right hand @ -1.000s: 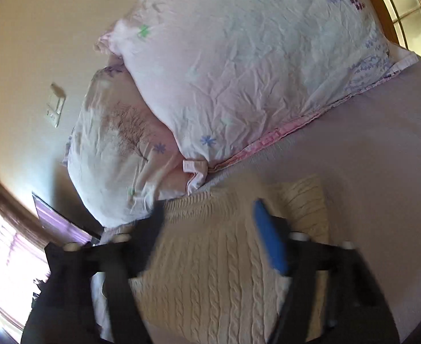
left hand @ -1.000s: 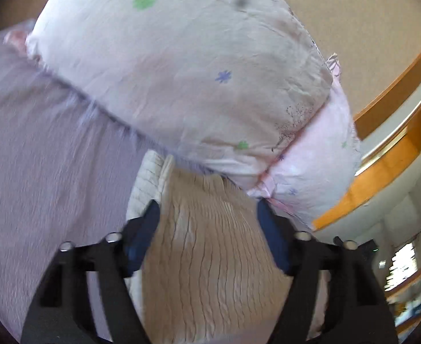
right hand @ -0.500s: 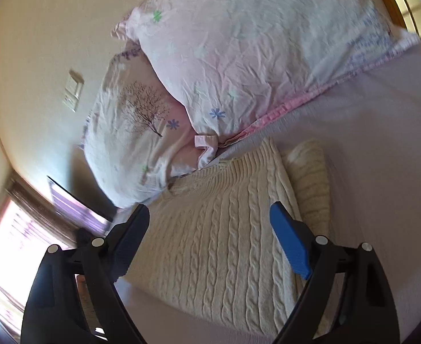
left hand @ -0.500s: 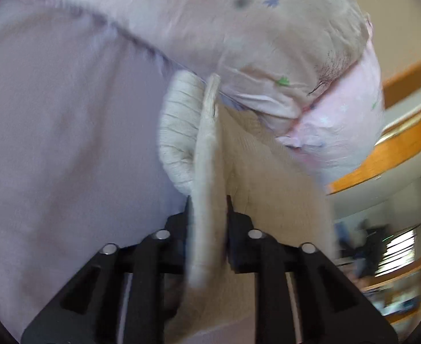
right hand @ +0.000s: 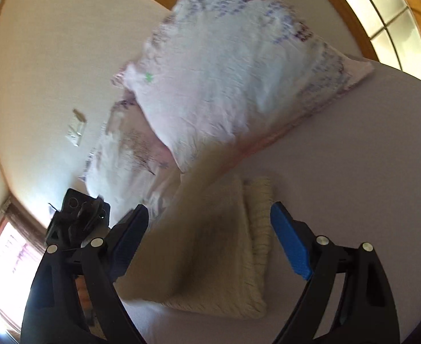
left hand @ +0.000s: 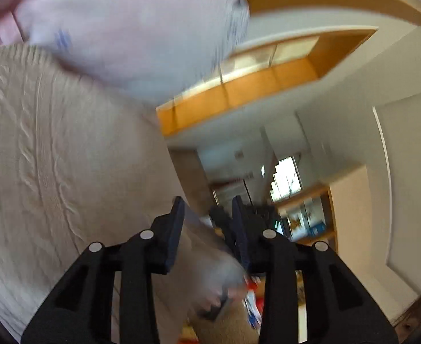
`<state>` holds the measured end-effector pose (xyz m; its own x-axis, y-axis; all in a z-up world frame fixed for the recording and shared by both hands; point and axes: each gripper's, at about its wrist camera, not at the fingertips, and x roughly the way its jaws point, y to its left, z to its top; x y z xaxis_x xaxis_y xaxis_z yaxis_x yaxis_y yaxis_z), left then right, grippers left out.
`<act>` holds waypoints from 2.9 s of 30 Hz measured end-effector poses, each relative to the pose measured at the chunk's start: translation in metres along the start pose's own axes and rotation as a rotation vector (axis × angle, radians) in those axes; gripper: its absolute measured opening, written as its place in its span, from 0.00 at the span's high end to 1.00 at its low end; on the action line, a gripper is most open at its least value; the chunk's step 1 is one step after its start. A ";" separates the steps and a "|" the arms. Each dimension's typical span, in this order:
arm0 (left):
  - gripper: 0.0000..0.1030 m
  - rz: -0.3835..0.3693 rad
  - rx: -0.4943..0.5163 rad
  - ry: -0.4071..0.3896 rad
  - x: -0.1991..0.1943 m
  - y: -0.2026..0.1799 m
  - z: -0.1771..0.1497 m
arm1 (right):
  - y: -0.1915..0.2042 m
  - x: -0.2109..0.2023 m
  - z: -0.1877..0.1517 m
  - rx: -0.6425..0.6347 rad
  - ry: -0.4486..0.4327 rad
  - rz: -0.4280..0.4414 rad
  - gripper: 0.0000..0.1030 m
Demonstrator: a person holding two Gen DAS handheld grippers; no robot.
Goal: Fold small clothes
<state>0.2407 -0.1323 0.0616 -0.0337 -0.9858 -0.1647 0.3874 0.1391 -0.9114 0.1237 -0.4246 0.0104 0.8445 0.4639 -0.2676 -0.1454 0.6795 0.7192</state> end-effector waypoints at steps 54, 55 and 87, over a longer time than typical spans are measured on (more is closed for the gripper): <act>0.02 1.204 0.154 -0.363 -0.177 -0.009 -0.170 | 0.129 0.075 -0.032 -0.397 0.089 -0.224 0.09; 0.02 1.194 0.148 -0.349 -0.173 -0.008 -0.173 | 0.137 0.064 -0.043 -0.437 0.092 -0.227 0.03; 0.02 1.397 0.173 -0.195 -0.110 0.018 -0.171 | 0.138 0.091 -0.189 -0.591 0.375 -0.527 0.01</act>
<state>0.0941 -0.0050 -0.0010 0.5844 -0.0486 -0.8100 0.1021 0.9947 0.0140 0.0826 -0.1812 -0.0363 0.6671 0.0918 -0.7393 -0.1148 0.9932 0.0197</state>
